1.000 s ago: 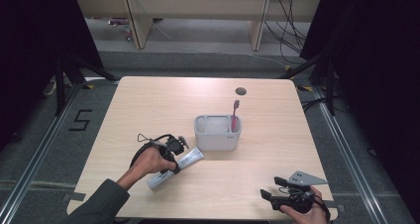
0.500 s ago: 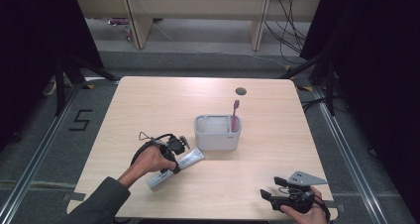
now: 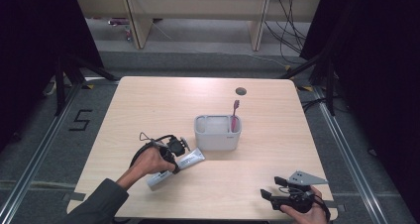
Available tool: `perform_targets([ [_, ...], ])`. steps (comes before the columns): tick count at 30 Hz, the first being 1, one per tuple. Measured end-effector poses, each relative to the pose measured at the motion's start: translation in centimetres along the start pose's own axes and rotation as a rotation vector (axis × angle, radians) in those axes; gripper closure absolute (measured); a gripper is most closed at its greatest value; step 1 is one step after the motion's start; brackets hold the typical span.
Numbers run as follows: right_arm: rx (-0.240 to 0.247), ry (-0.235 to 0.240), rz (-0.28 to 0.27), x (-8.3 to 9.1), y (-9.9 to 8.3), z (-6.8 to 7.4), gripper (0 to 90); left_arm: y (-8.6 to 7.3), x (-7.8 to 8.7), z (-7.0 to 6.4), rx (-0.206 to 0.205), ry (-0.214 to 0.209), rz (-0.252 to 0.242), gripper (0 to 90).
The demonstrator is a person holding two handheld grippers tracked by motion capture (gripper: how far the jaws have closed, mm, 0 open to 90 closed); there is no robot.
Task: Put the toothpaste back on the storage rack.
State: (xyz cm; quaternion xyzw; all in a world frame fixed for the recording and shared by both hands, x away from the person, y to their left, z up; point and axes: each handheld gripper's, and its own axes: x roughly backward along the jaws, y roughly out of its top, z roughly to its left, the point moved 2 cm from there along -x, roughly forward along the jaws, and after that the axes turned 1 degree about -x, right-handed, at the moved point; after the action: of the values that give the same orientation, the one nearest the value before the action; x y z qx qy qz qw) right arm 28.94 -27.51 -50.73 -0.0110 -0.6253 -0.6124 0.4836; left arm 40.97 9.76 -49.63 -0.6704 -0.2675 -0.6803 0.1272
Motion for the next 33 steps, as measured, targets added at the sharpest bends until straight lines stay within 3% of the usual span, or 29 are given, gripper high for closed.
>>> perform_targets([
  [1,-0.029,-0.002,0.020,0.1,0.0,0.2,26.1,-0.1,0.0,0.0,0.000,0.000,-0.008,74.8],
  [2,0.023,-0.008,-0.008,0.0,0.0,-0.2,26.1,-0.3,0.2,0.0,-0.005,0.000,-0.012,74.8],
  [3,0.023,0.006,-0.001,-0.1,0.0,-0.2,26.1,-0.3,0.2,-0.1,-0.006,0.000,-0.017,74.9],
  [8,0.032,-0.016,-0.008,0.1,0.1,-0.3,26.1,-0.9,1.1,-0.1,0.007,-0.014,-0.069,75.0],
  [9,0.029,-0.018,-0.009,0.2,0.1,-0.3,26.1,-1.1,1.4,0.1,0.018,-0.007,-0.082,74.9],
  [11,-0.025,-0.009,-0.001,0.2,0.0,0.0,26.1,-1.4,1.7,0.4,0.023,-0.005,-0.093,74.9],
  [15,-0.007,-0.009,-0.008,0.1,0.1,-0.1,26.1,-2.1,2.6,1.3,0.060,0.002,-0.163,74.9],
  [16,0.028,-0.022,-0.019,0.1,0.1,-0.4,26.1,-2.3,2.9,1.5,0.067,0.003,-0.171,75.0],
  [24,0.026,-0.022,-0.021,0.1,0.2,-0.3,26.1,-3.5,4.6,2.5,0.098,0.005,-0.226,75.0],
  [26,0.002,-0.012,-0.018,0.1,0.1,-0.2,26.1,-3.9,5.1,2.9,0.137,0.008,-0.264,75.0],
  [27,0.027,-0.015,-0.025,0.1,0.2,-0.4,26.1,-4.0,5.3,3.1,0.136,0.014,-0.276,75.0],
  [32,0.027,-0.017,-0.025,0.0,0.2,-0.4,26.1,-4.5,7.2,3.8,0.151,0.040,-0.374,75.0],
  [33,0.026,-0.017,-0.023,0.0,0.2,-0.4,26.1,-4.5,7.6,3.8,0.171,0.038,-0.410,75.0],
])
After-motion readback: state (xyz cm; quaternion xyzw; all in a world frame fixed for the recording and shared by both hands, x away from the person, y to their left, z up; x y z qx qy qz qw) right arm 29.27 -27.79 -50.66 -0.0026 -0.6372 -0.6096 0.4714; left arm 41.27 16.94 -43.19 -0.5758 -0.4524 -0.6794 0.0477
